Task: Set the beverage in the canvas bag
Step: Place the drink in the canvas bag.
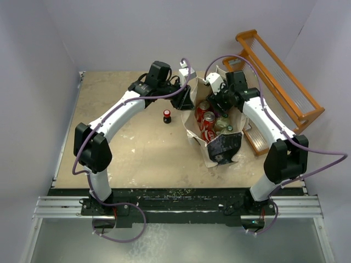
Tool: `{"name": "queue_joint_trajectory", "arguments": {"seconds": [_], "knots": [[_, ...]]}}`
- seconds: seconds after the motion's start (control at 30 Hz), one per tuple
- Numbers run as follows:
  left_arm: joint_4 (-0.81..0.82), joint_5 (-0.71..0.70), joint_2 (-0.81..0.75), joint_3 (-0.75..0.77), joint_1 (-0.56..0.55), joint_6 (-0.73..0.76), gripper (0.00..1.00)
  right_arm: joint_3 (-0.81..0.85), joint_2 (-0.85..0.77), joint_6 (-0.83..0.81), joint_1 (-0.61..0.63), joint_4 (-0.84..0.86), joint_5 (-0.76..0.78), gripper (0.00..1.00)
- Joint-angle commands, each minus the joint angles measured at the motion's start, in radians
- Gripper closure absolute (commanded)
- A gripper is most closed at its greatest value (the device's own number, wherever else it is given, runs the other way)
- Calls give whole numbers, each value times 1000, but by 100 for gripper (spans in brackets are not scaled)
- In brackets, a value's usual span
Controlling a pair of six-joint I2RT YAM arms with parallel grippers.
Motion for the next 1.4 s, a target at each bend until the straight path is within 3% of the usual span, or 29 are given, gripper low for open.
{"name": "queue_joint_trajectory", "arguments": {"seconds": [0.0,0.5,0.87,1.1,1.37], "knots": [[35,14,3,19,8,-6,67,0,45,-2,-5,6,-18,82],[29,10,9,27,14,9,68,-106,117,-37,-8,67,-6,72],[24,6,16,42,14,27,68,-110,72,-65,-24,45,1,45],[20,5,18,49,14,32,68,-80,49,-35,-33,20,12,20],[27,15,22,57,14,20,69,-48,36,-22,-39,0,13,16]]}}
